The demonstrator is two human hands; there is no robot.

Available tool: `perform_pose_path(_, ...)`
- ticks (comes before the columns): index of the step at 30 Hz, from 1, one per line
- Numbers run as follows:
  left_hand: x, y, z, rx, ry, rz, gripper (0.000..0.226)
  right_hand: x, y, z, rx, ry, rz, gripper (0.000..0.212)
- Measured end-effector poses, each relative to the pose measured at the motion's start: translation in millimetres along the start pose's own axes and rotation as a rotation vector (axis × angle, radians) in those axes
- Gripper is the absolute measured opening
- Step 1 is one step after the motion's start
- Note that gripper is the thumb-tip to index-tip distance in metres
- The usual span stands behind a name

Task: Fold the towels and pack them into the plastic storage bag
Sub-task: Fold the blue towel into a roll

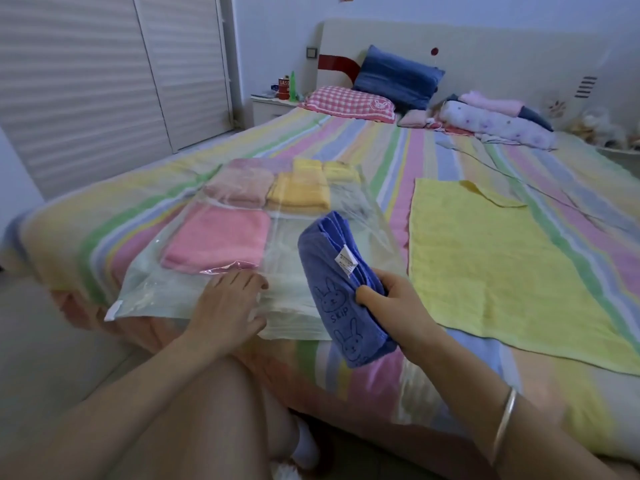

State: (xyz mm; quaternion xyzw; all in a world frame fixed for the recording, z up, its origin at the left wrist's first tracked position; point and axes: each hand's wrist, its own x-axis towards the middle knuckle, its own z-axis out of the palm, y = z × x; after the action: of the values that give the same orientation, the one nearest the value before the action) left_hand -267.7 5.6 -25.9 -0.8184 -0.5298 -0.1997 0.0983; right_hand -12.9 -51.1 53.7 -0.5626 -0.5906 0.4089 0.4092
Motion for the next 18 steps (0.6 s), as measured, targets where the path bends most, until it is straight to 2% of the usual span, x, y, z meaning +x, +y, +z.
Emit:
perform_pose_path(2,5,2,-10,-0.089,0.044,-0.025,0.026,-1,2,0,-0.054,-0.064,-0.039,0.022)
perform_pose_path(4,15,3,-24,-0.243,0.085,-0.131,0.019,-4,4,2,-0.062,-0.213,-0.052,0.026)
perform_pose_path(6,27,2,-38,-0.489,0.114,-0.262,0.024,-7,3,7,-0.07,-0.357,0.006,0.031)
perform_pose_path(8,38,4,-48,-0.834,0.138,-0.461,0.017,-5,2,13,-0.157,-0.429,0.068,0.028)
perform_pose_path(10,43,8,-55,-0.964,0.166,-0.535,0.013,-3,4,23,-0.288,-0.456,0.093,0.026)
perform_pose_path(12,41,10,-59,-0.879,0.204,-0.473,0.012,-1,5,34,-0.322,-0.385,0.116,0.022)
perform_pose_path(16,36,22,-68,-0.789,0.321,-0.307,0.009,16,-18,56,-0.001,-0.057,0.206,0.017)
perform_pose_path(18,38,28,-74,-0.771,0.391,-0.259,0.007,38,-28,66,-0.053,0.039,0.187,0.02)
